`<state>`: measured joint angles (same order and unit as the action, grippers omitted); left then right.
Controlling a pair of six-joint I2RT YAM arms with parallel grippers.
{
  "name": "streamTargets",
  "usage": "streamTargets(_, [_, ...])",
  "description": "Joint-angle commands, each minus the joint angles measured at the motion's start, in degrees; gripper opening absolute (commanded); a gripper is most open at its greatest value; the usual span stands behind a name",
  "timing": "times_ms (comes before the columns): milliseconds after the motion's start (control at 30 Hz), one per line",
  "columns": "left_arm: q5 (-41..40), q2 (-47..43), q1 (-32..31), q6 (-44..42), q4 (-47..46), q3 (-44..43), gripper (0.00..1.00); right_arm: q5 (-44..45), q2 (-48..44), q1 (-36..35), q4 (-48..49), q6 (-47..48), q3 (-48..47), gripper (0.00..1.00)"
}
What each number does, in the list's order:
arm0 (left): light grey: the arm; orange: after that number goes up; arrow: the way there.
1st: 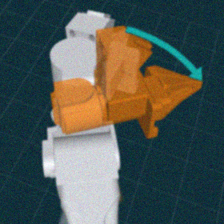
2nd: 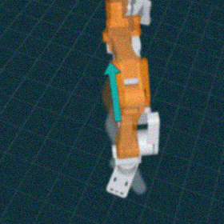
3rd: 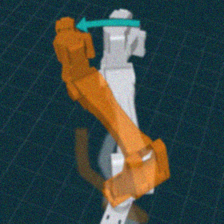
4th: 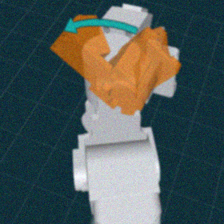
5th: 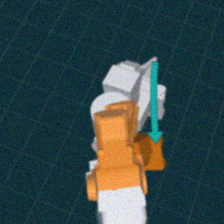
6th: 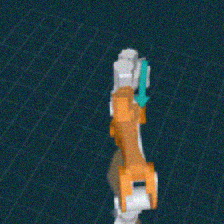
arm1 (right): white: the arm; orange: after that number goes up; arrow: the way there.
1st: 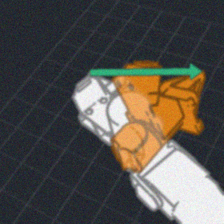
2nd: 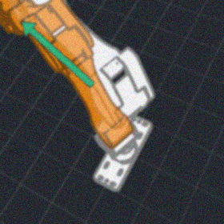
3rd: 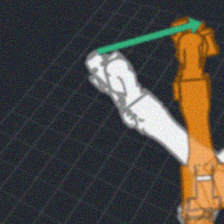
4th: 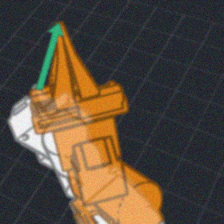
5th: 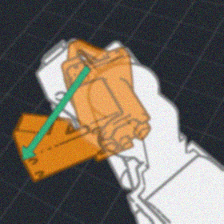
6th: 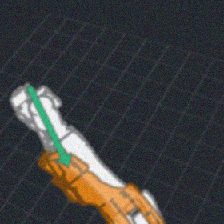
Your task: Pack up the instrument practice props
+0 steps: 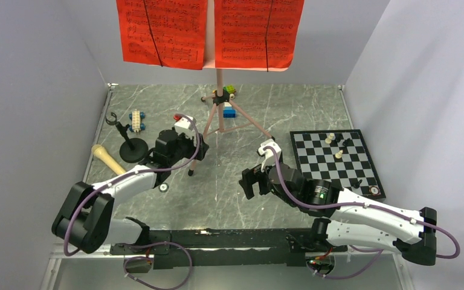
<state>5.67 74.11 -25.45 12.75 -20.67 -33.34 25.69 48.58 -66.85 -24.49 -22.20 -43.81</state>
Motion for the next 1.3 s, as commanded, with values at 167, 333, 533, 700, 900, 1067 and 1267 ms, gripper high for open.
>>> streamTargets(167, [-5.49, 6.64, -5.26, -3.65, 0.40, -2.99, 0.65, 0.20, 2.12, 0.15, 0.23, -1.05, -3.81, 1.00])
streamTargets(333, [-12.77, 7.00, -6.35, -3.99, 3.49, -3.21, 0.48, 0.41, 1.60, 0.14, 0.15, -0.91, -3.98, 1.00])
streamTargets(533, [-20.35, 6.60, -10.42, -5.18, 5.28, -1.93, 0.24, 0.30, 1.05, 0.15, 0.01, -1.35, -3.59, 1.00])
streamTargets(700, [-22.10, 4.46, -12.21, -2.80, 4.22, 1.64, 0.06, 0.50, 0.39, 0.14, -0.28, -1.63, -3.12, 1.00])
streamTargets(900, [-24.61, 1.13, -14.02, -0.89, 4.68, 5.58, 0.00, 2.76, 0.20, 0.14, 1.24, -0.32, -0.86, 1.00])
streamTargets(1067, [-25.59, -2.75, -15.37, 0.11, 6.19, 7.42, 0.00, 7.29, 1.95, 2.56, 6.71, 2.31, 2.31, 1.00])
streamTargets(1267, [-26.30, -5.57, -16.78, 1.11, 7.22, 9.69, 0.00, 3.34, 5.62, 14.45, 21.79, 8.06, 5.56, 0.98])
